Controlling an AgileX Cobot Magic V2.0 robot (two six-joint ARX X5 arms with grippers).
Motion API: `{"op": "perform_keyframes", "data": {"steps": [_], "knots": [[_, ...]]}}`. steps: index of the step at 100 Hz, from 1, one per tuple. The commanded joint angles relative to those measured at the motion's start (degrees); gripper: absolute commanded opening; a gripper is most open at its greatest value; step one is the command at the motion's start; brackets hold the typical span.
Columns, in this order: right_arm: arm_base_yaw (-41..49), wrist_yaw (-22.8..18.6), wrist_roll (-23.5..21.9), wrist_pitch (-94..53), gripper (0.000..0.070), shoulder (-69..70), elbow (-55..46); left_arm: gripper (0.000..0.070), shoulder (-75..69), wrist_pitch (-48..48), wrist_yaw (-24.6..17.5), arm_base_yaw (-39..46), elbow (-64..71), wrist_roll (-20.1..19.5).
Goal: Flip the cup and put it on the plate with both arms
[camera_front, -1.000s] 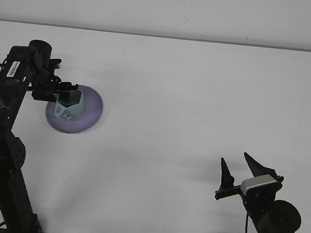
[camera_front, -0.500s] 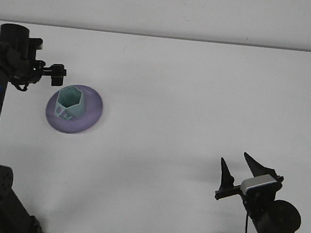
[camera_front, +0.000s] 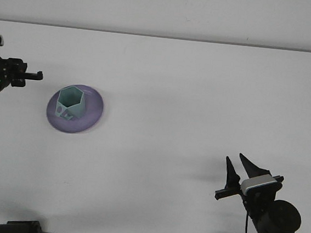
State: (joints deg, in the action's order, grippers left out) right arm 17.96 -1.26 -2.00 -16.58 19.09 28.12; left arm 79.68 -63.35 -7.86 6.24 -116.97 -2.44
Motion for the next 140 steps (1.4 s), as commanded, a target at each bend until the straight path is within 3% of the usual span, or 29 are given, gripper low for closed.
{"op": "perform_keyframes", "data": {"steps": [1, 14, 35, 53, 75, 86, 140], "knots": [[0.2, 1.1, -0.8, 0.8, 0.0, 0.1, 0.1, 0.0012, -1.4, 1.3, -0.1, -0.3, 1.7, -1.5], [0.2, 5.0, -0.8, 0.7, 0.0, 0.1, 0.1, 0.0012, -11.7, 12.0, -0.1, -1.2, 16.3, -2.9], [-0.1, 10.0, -0.8, 1.2, 0.0, 0.1, 0.1, 0.0012, -33.9, 40.1, -0.1, -2.8, 51.8, -2.4], [-0.4, 12.0, 1.5, 4.1, 0.0001, 0.1, 0.1, 0.0012, -50.6, 52.1, -0.1, -4.0, 75.6, -1.4], [-0.7, 13.8, 3.6, 4.8, 0.0001, 0.1, 0.1, 0.0012, -64.3, 53.8, 1.1, -4.0, 87.3, 3.9], [-0.7, 15.7, 3.4, 4.5, 0.0001, 0.1, 0.1, 0.0012, -67.0, 53.0, 1.1, -4.0, 87.4, 4.0], [-0.7, 15.7, 3.5, 4.6, 0.0001, 0.1, 0.2, 0.0013, -68.4, 53.0, 1.1, -4.0, 87.3, 4.7]]}}
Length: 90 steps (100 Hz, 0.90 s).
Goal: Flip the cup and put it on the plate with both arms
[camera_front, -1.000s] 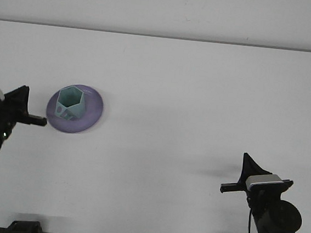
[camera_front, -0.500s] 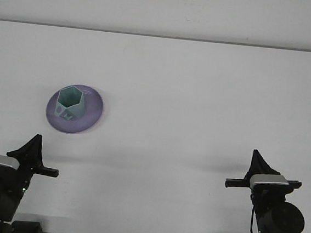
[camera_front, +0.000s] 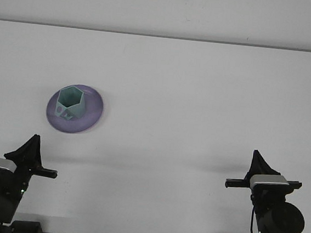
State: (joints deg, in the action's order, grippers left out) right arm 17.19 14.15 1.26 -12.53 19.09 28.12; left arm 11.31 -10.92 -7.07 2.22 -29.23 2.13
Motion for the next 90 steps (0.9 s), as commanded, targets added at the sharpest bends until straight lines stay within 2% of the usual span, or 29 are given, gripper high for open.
{"op": "perform_keyframes", "data": {"steps": [1, 25, 39, 45, 62, 78, 90], "knots": [[0.1, 0.3, 0.3, 0.5, 0.0001, 0.1, 0.2, 0.0013, 0.0, 0.5, 0.3, 0.0, -0.4, 0.1], [0.1, 0.3, 0.3, 0.5, 0.0001, 0.1, 0.2, 0.0012, -0.5, 0.8, 0.3, 0.0, 0.0, -0.1], [0.1, 0.3, 0.3, 0.5, 0.0, 0.1, 0.2, 0.0013, -4.9, 6.8, 0.8, 0.0, 6.4, -3.6], [0.1, 0.3, 0.3, 0.6, 0.0, 0.1, 0.2, 0.0013, -7.5, 10.8, 2.2, -0.1, 11.0, -3.1], [0.1, 0.3, 0.2, 0.5, 0.0001, 0.1, 0.2, 0.0013, -11.1, 17.6, 2.5, -0.7, 22.1, 0.5], [0.1, 0.3, 0.3, 0.8, 0.0001, 0.1, 0.2, 0.0013, -11.1, 21.0, 2.5, -1.3, 28.2, 0.5], [0.1, 0.3, 0.3, 0.9, 0.0001, 0.1, 0.2, 0.0013, -11.1, 19.7, 2.5, -1.3, 28.4, 0.1]]}}
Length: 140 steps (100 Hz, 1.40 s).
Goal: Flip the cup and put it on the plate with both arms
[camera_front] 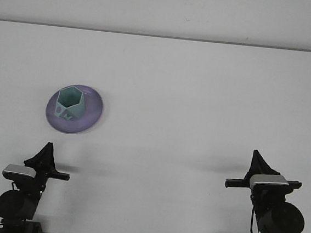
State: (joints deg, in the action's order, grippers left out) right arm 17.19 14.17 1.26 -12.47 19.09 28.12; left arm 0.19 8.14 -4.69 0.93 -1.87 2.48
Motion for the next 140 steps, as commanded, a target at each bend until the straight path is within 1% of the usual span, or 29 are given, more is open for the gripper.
{"op": "perform_keyframes", "data": {"steps": [1, 3, 74, 77, 83, 89, 94, 104, 107, 110, 123, 134, 140], "knots": [[0.1, 0.3, 0.3, 0.8, 0.0, 0.1, 0.2, 0.0012, 0.0, 0.7, 0.1, 0.0, 1.1, -0.4], [0.1, 0.3, 0.3, 0.9, 0.0001, 0.1, 0.2, 0.0013, 0.0, 1.0, 0.1, 0.0, 1.1, -0.8], [0.1, 0.3, 0.3, 0.9, 0.0001, 0.1, 0.2, 0.0013, 0.0, 0.9, 0.1, 0.0, 1.0, -0.7], [0.1, 0.4, 1.0, 1.0, 0.0001, 0.1, 0.2, 0.0013, 0.0, 0.9, 0.1, 0.0, 1.0, -0.7], [-0.4, 2.2, 4.8, 1.0, 0.0, 0.0, 0.0, 0.0012, 0.0, 0.9, 0.1, 0.0, 1.0, -0.7], [-2.2, 2.6, 5.2, 0.9, 0.0001, -0.7, -0.7, 0.0013, 0.0, 0.9, 0.1, 0.0, 1.0, -0.7], [-4.5, 0.1, 5.4, 1.4, 0.0, -1.9, -2.6, 0.0013, 0.0, 0.9, 0.1, 0.0, 1.0, -0.7], [-9.8, -10.2, 9.7, 4.8, 0.0001, -5.8, -9.1, 0.0013, 0.0, 0.9, 0.1, 0.0, 1.0, -0.7], [-11.2, -12.5, 10.9, 6.0, 0.0001, -7.2, -11.2, 0.0013, 0.0, 0.9, 0.1, 0.0, 1.0, -0.7], [-12.6, -14.0, 11.3, 7.2, 0.0001, -8.7, -13.3, 0.0012, 0.0, 0.9, 0.1, 0.0, 1.0, -0.7], [-16.7, -15.8, 11.0, 8.2, 0.0001, -15.3, -20.5, 0.0013, 0.0, 1.0, 0.1, 0.0, 1.0, -0.7], [-17.6, -15.8, 11.1, 8.5, 0.0001, -19.2, -24.8, 0.0013, 0.0, 0.9, 0.1, 0.0, 1.0, -0.7], [-17.6, -15.8, 11.0, 9.9, 0.0001, -19.0, -26.4, 0.0013, 0.0, 0.9, 0.1, 0.0, 1.0, -0.7]]}}
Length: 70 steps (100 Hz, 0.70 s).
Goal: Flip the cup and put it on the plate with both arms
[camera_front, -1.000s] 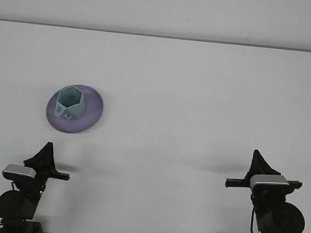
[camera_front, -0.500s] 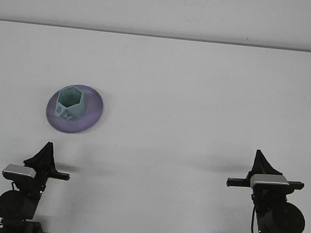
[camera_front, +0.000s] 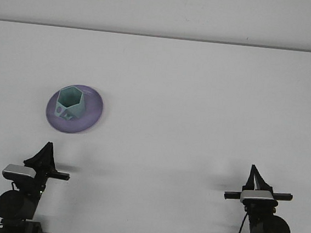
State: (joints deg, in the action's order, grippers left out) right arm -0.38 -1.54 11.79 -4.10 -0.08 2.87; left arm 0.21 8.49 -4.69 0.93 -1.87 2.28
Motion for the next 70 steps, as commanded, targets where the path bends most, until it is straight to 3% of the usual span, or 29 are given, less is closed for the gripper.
{"op": "perform_keyframes", "data": {"steps": [1, 70], "knots": [[0.0, -0.1, 0.5, 1.6, 0.0001, 0.1, -1.4, 0.0013, 0.0, 0.6, 0.1, 0.0, 1.0, -0.5], [0.0, 0.0, -1.3, 2.4, 0.0, 0.1, -2.2, 0.0013, 0.0, 0.6, 0.1, 0.0, 1.0, -0.5]]}}
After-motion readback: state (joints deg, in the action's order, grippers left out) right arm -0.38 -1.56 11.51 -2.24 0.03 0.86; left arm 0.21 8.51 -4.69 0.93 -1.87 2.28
